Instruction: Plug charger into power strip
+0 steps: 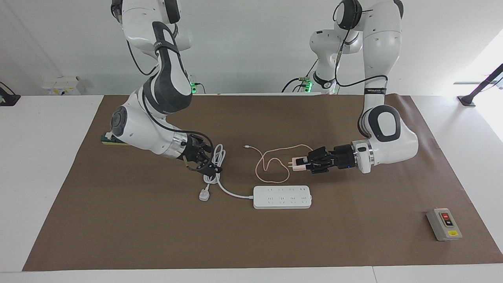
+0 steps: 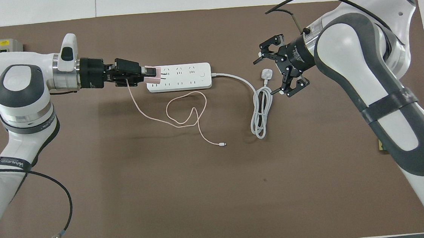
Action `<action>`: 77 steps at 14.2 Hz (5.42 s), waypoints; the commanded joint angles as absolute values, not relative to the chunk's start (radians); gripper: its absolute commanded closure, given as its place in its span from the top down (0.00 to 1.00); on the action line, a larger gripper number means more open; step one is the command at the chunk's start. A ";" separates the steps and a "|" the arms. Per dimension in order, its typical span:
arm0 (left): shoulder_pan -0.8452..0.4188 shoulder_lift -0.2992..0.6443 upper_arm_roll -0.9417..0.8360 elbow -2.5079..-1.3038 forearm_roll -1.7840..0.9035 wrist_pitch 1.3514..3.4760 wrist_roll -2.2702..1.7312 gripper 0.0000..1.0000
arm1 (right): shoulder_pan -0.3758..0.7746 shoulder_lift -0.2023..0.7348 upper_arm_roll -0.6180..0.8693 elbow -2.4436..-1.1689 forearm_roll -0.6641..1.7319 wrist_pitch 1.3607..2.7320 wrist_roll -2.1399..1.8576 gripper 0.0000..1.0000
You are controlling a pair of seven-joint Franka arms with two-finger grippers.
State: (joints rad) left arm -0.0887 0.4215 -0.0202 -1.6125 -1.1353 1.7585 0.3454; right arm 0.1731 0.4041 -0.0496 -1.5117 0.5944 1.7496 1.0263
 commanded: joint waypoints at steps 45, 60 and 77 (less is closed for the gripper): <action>-0.277 0.541 -0.025 -1.154 -0.051 1.719 -1.584 0.00 | -0.025 -0.009 -0.017 -1.551 -0.075 1.486 -0.123 1.00; -0.383 0.598 -0.045 -1.155 -0.003 1.385 -1.838 0.00 | -0.048 -0.078 -0.008 -1.629 -0.069 1.537 -0.115 1.00; -0.365 0.703 -0.018 -1.173 0.003 1.832 -1.954 0.00 | -0.048 -0.084 -0.009 -1.629 -0.023 1.474 -0.115 1.00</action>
State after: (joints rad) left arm -0.3586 0.6990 -0.0200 -1.1626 -0.0194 1.8276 -1.9349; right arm -0.0253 -0.0579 -0.0249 -1.6034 -0.0497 1.4799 -0.0927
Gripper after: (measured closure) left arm 0.656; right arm 0.000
